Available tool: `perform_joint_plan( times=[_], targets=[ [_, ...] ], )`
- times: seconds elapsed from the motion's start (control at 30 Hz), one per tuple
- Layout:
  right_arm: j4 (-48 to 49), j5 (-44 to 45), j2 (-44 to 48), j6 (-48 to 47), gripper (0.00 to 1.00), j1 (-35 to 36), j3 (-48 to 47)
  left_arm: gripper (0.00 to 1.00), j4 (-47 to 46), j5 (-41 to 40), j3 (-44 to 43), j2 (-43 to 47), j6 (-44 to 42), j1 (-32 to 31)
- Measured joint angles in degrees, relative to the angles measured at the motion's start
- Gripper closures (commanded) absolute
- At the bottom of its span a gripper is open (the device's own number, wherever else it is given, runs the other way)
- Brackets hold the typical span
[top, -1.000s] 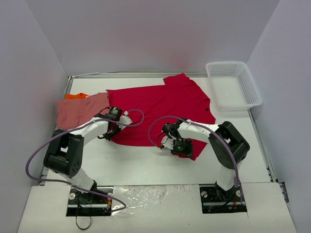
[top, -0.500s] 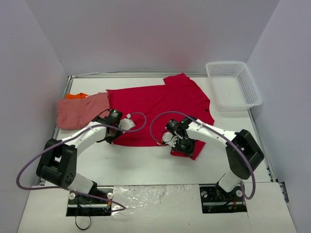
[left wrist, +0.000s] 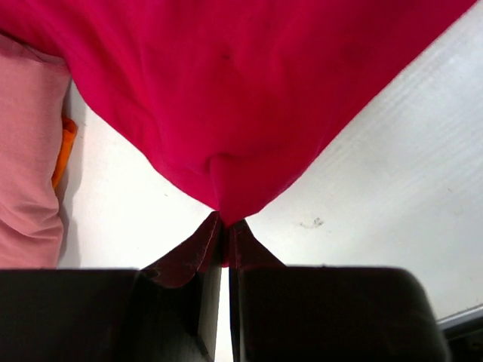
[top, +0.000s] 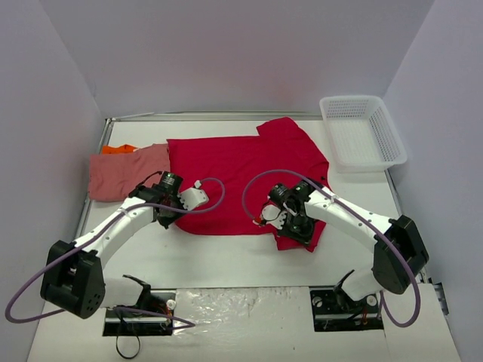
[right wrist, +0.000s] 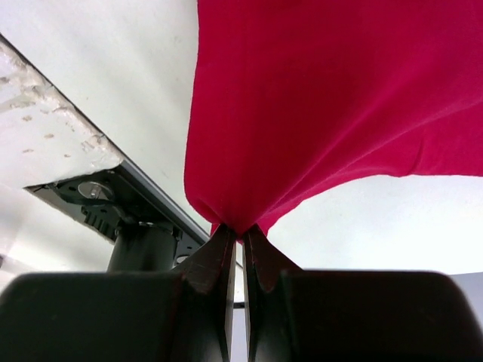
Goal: Fold and stack the t-shirts
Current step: Grap the side of the flattened tshirt closest away from the robot with both arms, then fold the flattened tshirt in 1/3 of the way
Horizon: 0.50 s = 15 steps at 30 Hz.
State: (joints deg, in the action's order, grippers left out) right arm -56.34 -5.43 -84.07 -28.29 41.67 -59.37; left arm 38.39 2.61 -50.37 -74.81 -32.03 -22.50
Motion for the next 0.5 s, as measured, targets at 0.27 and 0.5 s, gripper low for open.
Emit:
perform_joint_plan(
  times=[0.27, 0.5],
  targets=[
    [-2.3, -0.5, 0.6, -1.7, 1.00, -5.4, -2.0, 0.98, 2.7, 1.7, 1.0, 2.7, -1.0, 0.0],
    [-2.4, 0.8, 0.6, -5.4, 1.00, -16.3, -4.5, 0.98, 1.6, 0.5, 2.3, 2.5, -1.0, 0.1]
  ],
)
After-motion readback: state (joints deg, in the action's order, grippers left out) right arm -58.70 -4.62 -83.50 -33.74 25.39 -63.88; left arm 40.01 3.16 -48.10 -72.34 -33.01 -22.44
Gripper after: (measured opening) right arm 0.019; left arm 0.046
